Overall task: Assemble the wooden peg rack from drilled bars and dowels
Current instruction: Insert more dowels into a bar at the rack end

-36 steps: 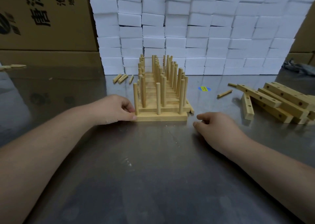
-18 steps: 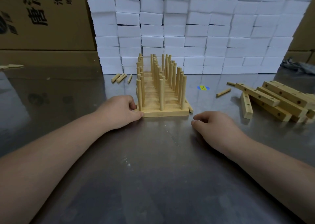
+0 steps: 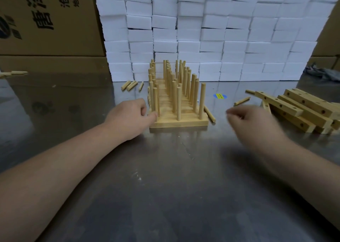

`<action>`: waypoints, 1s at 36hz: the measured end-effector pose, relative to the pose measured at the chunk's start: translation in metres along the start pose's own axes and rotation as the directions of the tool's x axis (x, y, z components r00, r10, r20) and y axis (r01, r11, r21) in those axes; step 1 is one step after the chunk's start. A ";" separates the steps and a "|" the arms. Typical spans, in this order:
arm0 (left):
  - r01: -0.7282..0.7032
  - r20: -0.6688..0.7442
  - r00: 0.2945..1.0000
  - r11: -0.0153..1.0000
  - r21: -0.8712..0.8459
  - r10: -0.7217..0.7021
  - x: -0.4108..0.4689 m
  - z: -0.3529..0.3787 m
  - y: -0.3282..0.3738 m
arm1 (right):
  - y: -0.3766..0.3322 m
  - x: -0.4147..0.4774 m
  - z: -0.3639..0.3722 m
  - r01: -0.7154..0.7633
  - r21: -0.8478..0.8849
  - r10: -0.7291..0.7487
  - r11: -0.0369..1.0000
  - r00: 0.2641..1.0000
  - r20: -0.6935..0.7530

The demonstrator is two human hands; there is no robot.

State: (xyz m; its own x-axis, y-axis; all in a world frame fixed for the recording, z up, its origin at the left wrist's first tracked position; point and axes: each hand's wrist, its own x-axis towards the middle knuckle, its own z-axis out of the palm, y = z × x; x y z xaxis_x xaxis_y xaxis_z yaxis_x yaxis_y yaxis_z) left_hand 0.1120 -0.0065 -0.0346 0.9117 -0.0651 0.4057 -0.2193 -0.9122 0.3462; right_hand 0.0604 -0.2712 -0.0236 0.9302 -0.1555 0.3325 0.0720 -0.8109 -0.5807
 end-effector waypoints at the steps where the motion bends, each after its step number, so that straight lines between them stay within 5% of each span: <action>1: -0.028 -0.043 0.999 1.000 -0.012 0.027 -0.001 -0.002 0.000 | 0.006 0.007 -0.009 0.001 -0.058 -0.005 0.998 0.997 -0.074; 3: -0.088 -0.106 0.991 0.995 -0.039 0.084 -0.004 -0.004 0.001 | 0.022 0.020 -0.025 -0.037 -0.202 0.012 0.979 0.992 -0.128; 8: -0.268 -0.107 0.960 0.958 -0.099 0.257 -0.009 -0.004 0.002 | 0.046 0.030 -0.026 -0.216 -0.411 0.274 0.885 0.958 0.085; 21: -0.481 -0.160 0.868 0.875 -0.043 0.470 -0.015 -0.009 0.011 | 0.049 0.040 -0.031 -0.375 -0.204 0.338 0.904 0.921 -0.193; 27: -0.547 -0.248 0.817 0.835 -0.053 0.520 -0.018 -0.010 0.014 | 0.042 0.031 -0.035 -0.104 -0.051 0.076 0.993 0.915 -0.395; 31: -0.572 -0.258 0.800 0.818 -0.053 0.542 -0.019 -0.011 0.020 | 0.017 0.015 -0.037 0.187 0.039 -0.136 0.982 0.824 -0.550; 36: -0.428 -0.057 0.899 0.847 -0.314 0.433 -0.024 -0.007 0.037 | -0.008 -0.017 -0.023 0.526 0.038 -0.408 0.850 0.702 -0.583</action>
State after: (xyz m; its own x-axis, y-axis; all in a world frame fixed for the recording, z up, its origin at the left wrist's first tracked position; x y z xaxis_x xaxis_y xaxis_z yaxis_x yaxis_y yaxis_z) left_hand 0.0797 -0.0357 -0.0256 0.7052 -0.4309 0.5629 -0.6853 -0.6179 0.3855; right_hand 0.0359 -0.2751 -0.0073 0.4137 -0.1071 0.9041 0.5642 -0.7492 -0.3469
